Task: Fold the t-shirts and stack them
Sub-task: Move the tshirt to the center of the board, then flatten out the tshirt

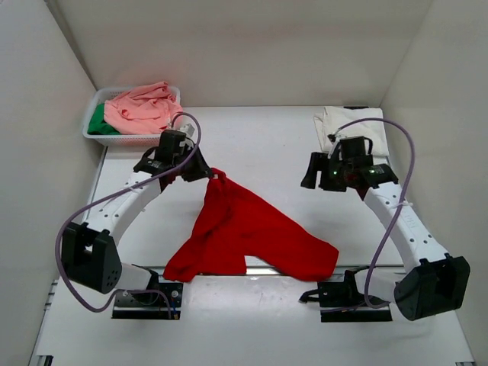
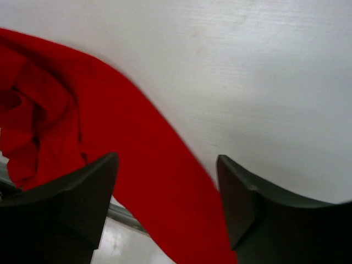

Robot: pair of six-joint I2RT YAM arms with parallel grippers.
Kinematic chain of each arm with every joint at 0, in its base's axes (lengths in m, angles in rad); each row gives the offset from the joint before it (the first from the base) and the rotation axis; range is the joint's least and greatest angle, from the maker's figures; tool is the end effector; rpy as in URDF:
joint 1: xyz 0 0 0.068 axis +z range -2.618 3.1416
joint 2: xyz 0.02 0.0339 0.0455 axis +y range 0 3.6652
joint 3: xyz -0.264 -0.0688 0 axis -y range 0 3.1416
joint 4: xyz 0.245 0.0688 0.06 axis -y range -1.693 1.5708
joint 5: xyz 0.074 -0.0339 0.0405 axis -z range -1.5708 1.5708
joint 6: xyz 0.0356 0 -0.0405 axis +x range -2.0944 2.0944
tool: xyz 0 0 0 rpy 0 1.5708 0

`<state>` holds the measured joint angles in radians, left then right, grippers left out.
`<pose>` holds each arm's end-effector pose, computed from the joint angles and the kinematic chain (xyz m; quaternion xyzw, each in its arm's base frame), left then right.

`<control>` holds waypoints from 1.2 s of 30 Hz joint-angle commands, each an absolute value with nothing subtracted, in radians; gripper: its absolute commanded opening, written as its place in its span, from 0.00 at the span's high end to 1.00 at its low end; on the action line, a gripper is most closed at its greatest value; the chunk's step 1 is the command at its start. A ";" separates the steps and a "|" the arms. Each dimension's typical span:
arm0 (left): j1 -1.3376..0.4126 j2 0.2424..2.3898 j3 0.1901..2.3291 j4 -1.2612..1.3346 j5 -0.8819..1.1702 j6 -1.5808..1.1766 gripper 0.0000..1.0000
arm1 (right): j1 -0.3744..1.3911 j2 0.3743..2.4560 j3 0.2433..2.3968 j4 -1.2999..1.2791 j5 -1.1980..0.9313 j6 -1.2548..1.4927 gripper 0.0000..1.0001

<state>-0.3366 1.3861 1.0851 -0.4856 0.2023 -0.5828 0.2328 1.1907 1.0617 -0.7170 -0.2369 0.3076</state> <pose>0.2810 -0.1059 0.2806 -0.0746 0.9172 -0.2523 0.2993 0.2362 0.0646 0.3053 -0.0071 0.9294 0.2005 0.3098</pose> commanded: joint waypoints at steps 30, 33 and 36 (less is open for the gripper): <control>-0.231 1.003 0.730 -0.753 -0.093 -0.526 0.25 | 1.205 1.811 1.066 -0.440 -0.096 0.683 0.80; -0.246 1.021 0.722 -0.754 -0.106 -0.537 0.24 | 1.171 1.807 1.092 -0.477 -0.079 0.671 1.00; -0.246 1.016 0.715 -0.744 -0.084 -0.537 0.23 | 1.140 1.750 1.098 -0.515 -0.022 0.694 1.00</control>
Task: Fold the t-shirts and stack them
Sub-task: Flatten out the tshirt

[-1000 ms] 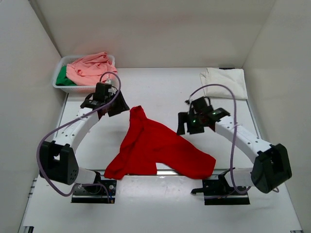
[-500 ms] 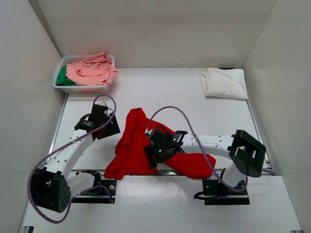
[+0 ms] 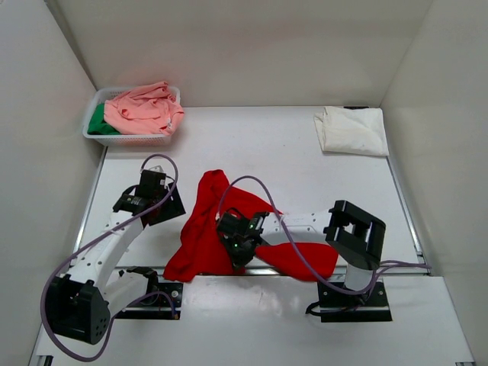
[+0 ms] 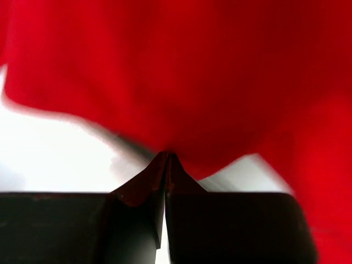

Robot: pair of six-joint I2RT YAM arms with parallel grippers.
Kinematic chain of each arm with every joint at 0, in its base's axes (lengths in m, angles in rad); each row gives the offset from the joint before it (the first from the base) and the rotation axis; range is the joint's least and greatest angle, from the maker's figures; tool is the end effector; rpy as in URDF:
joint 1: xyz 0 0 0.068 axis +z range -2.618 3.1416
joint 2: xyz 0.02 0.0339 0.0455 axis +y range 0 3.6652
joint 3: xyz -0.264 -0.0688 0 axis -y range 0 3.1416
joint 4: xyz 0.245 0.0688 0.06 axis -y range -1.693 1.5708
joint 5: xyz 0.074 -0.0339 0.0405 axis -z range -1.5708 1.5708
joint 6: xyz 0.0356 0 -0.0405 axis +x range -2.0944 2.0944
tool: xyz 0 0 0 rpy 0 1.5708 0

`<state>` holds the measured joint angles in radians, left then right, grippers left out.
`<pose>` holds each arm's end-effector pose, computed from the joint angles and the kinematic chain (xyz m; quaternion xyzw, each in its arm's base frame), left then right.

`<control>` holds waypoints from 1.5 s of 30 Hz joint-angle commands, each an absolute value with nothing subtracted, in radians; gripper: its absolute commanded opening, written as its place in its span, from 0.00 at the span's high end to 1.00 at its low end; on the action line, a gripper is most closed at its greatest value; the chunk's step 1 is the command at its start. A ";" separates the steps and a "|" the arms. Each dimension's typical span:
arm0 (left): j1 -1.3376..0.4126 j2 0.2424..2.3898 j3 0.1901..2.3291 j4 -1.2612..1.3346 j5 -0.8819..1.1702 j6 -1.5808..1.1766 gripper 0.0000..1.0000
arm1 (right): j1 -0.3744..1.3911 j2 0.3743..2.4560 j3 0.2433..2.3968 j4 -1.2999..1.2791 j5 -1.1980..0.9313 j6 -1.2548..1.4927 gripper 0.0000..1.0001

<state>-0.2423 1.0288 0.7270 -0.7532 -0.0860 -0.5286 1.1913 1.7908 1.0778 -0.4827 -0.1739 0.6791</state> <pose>0.1848 -0.0425 0.2289 -0.1487 0.9546 -0.0573 0.2517 0.1210 0.3201 0.1548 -0.2636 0.9427 0.2001 0.0416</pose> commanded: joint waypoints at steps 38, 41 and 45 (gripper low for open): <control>-0.240 0.984 0.678 -0.724 -0.035 -0.557 0.25 | 1.125 1.914 1.189 -0.739 0.189 0.656 1.00; -0.257 1.013 0.681 -0.728 -0.043 -0.547 0.28 | 0.993 1.887 1.223 -0.726 0.236 0.580 1.00; -0.277 1.061 0.678 -0.724 -0.027 -0.538 0.29 | 0.767 1.905 1.301 -0.703 0.243 0.466 1.00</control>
<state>-0.2623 1.0368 0.6777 -0.7334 -0.0440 -0.5485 0.9285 1.8702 1.2490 -0.7151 0.1317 0.5823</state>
